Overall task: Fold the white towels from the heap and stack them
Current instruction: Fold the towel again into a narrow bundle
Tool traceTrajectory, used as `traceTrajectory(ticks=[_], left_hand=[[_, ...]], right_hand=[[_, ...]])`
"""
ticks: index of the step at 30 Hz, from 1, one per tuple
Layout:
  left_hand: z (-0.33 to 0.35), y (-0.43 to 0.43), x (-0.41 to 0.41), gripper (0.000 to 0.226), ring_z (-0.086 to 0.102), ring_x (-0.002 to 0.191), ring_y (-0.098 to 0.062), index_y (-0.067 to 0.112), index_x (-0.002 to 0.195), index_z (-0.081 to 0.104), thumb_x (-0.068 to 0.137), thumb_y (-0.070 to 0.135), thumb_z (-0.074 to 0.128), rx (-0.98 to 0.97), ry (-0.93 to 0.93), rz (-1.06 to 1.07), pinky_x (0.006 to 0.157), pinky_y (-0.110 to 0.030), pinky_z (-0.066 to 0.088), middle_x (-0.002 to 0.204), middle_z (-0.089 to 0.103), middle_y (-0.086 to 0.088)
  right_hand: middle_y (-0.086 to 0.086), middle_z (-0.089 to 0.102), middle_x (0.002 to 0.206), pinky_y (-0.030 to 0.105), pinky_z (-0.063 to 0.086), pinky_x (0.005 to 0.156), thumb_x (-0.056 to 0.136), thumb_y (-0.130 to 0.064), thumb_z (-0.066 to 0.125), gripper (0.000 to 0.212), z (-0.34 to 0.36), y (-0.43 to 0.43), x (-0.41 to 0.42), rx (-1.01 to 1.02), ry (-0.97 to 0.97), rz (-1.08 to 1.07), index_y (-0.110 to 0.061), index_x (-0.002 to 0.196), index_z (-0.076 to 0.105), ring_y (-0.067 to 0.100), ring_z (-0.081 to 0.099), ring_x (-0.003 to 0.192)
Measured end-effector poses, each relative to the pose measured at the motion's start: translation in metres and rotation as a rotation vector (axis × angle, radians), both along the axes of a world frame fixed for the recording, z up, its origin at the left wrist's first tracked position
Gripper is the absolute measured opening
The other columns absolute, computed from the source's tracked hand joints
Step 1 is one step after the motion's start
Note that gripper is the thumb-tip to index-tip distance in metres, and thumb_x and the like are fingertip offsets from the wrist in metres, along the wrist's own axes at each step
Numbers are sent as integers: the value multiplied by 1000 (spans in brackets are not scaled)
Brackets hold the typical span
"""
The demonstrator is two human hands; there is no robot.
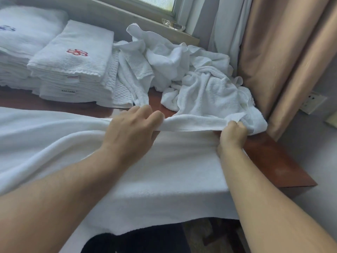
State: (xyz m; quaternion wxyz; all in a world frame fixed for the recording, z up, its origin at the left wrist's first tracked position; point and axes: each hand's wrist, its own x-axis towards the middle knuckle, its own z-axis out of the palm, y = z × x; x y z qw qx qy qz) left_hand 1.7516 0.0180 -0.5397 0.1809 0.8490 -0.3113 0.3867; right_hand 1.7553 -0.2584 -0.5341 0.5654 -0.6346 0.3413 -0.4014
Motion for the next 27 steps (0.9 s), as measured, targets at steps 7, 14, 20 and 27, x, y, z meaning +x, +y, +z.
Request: traceTrajectory(ticks=[7,14,20,27], left_hand=[[-1,4,-2,30,68,71,-33,27,98,76,72,44,77,235,191,-112,54,-31,42,80,72,3],[0,7,0,40,43,44,-31,14,53,46,76,46,51,187,150,-184,47,-22,14,52,38,3],[-5,5,-1,43,53,62,-29,20,77,51,87,58,34,285,221,-45,48,-33,22,68,57,1],[-3,-10,-23,18,39,76,-24,33,108,54,91,39,51,315,438,218,68,-35,28,76,36,6]], right_hand=[[11,73,106,46,61,84,85,-15,65,14,20,-27,-13,139,107,168,-14,99,67,29,71,95],[-2,63,76,32,37,62,95,-38,55,36,-3,-38,-55,-402,378,49,-10,73,60,20,57,70],[9,63,92,33,37,74,95,-29,51,26,6,-43,-45,-397,521,141,-7,87,62,29,56,89],[12,75,78,30,56,59,100,-9,55,16,30,-54,-52,-22,470,509,-3,92,68,22,72,68]])
